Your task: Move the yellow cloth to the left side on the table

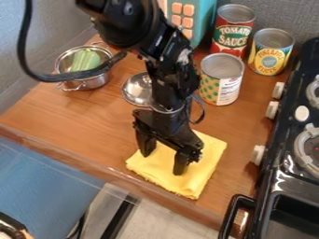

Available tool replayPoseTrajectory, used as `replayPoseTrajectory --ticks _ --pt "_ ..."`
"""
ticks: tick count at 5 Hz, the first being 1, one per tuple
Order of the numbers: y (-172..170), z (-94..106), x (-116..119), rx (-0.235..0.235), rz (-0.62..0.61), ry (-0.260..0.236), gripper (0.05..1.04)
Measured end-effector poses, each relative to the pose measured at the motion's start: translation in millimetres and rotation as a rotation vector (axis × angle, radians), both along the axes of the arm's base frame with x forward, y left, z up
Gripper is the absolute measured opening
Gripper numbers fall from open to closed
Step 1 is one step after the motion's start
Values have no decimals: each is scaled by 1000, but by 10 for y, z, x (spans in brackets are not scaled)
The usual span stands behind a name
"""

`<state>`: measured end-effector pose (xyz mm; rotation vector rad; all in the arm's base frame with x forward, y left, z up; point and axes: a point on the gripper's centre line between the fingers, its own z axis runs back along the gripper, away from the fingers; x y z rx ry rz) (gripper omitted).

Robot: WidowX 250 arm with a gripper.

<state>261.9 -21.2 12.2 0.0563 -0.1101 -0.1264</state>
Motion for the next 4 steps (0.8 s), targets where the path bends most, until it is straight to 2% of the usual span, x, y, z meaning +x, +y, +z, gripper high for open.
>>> replayPoseTrajectory --ticks 1,2,4 --pt "169 -8 -38 12 28 -20 1000" --pt "583 30 -98 18 72 -43 1001" --pt "1373 43 -214 21 148 -30 1001"
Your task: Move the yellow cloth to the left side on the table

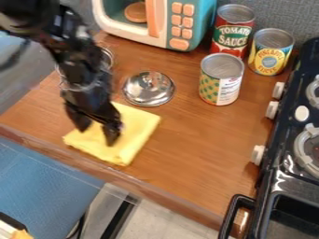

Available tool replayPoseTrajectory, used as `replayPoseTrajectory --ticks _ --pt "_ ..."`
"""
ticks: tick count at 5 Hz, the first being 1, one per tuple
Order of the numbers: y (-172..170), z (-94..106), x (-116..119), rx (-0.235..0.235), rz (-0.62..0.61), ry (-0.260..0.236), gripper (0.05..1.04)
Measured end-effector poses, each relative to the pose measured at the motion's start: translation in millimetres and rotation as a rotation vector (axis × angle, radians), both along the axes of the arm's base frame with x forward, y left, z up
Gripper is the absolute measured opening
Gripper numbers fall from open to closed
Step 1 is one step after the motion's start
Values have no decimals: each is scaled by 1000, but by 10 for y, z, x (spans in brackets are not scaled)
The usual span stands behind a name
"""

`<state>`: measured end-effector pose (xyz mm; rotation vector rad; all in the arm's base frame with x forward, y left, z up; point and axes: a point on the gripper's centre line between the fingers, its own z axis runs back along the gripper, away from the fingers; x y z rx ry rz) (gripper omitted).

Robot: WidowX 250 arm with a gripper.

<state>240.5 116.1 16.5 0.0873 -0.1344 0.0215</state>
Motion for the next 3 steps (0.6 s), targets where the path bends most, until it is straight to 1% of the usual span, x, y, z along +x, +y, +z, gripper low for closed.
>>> replayPoseTrajectory --ticks 1,2,3 --pt "338 -1 -32 -2 29 7 1001" --pt "532 1 -31 -16 38 18 1001" --pt "508 0 -45 -33 9 28 1001"
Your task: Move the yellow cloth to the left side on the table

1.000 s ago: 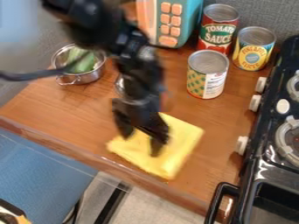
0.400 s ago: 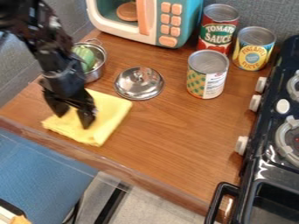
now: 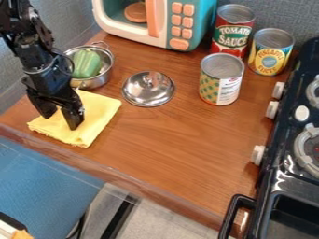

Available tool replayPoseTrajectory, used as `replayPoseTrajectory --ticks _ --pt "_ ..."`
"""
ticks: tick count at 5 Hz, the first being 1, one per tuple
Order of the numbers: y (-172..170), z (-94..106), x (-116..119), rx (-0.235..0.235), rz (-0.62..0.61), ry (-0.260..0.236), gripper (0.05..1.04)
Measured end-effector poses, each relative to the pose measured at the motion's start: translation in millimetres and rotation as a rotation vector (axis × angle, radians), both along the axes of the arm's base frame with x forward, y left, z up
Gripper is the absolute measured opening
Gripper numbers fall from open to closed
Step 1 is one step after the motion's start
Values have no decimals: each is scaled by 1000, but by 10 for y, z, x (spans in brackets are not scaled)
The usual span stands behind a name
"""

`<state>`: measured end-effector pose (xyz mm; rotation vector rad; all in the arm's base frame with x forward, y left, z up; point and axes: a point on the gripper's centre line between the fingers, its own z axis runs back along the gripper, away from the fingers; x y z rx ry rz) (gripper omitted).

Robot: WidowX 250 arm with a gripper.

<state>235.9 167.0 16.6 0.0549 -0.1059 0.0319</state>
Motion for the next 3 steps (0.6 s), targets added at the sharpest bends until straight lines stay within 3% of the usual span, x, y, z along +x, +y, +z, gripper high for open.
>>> replayPoseTrajectory --ticks 1,2,3 --pt "-113 108 -55 -26 -48 10 999" --pt "-112 430 11 0 -67 -60 1000" --pt "-46 518 -1 -7 -66 -50 1000"
